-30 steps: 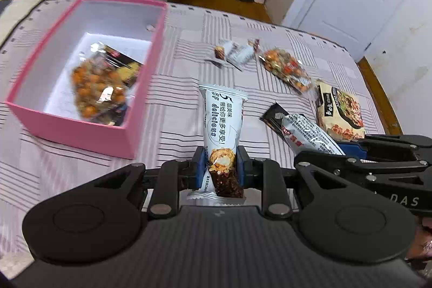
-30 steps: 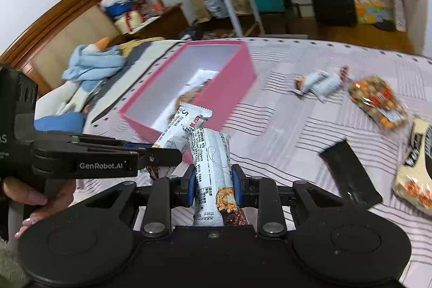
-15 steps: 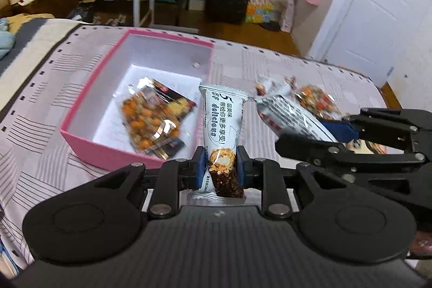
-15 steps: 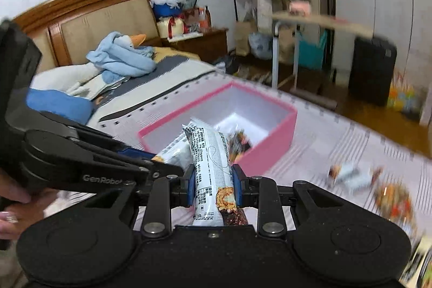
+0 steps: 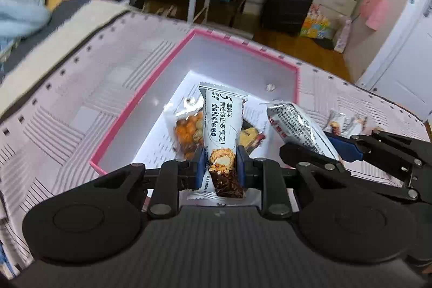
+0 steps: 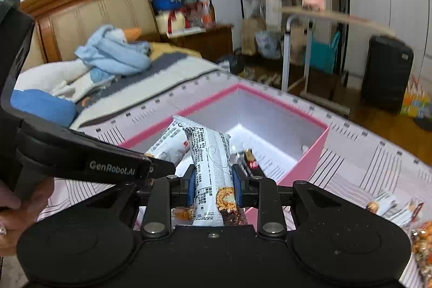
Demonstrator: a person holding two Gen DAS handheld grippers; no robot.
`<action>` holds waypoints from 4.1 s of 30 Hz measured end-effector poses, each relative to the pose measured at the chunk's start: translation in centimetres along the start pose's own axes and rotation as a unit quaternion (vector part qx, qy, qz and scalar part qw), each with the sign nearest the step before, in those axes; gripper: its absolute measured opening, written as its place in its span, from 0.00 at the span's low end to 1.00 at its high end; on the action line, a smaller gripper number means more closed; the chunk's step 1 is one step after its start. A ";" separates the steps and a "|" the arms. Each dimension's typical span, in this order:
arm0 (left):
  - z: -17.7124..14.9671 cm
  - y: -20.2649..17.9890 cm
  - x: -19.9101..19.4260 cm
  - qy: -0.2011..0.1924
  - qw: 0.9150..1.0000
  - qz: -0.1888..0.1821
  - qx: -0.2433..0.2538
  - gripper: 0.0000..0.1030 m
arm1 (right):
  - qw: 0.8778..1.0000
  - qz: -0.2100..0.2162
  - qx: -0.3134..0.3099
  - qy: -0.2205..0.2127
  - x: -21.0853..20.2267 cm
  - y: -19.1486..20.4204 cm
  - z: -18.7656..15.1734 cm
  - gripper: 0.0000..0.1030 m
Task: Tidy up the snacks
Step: 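Lower the wafer bar into the pink box and open the left tool, then move the left tool to the black cracker pack and close on it, then lift the black cracker pack with the left tool and carry it over the box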
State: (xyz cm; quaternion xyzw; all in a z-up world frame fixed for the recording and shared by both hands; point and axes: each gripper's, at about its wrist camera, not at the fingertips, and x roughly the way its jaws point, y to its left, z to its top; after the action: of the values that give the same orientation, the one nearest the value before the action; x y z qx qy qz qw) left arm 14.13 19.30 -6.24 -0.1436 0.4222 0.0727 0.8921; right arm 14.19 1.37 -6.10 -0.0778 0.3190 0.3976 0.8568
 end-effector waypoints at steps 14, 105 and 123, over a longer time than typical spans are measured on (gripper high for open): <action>-0.3 0.5 2.1 0.024 1.000 0.000 0.002 0.27 | 0.999 -0.031 0.016 -0.005 0.5 -0.7 0.2 0.45; -13.6 -26.3 9.4 0.204 0.941 -0.210 0.166 0.28 | 0.952 -0.161 0.229 0.120 -11.6 -12.8 -19.5 0.59; -12.0 -24.3 -0.2 0.149 0.949 -0.224 0.165 0.33 | 0.963 -0.144 0.211 0.086 -17.6 -8.4 -15.0 0.59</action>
State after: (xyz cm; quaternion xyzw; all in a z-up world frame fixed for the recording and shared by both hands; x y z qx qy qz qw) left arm 11.29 -7.55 -8.55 -0.0942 0.5134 -0.2219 0.8236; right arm 4.56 -21.19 -8.14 0.0259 0.4540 0.1854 0.8711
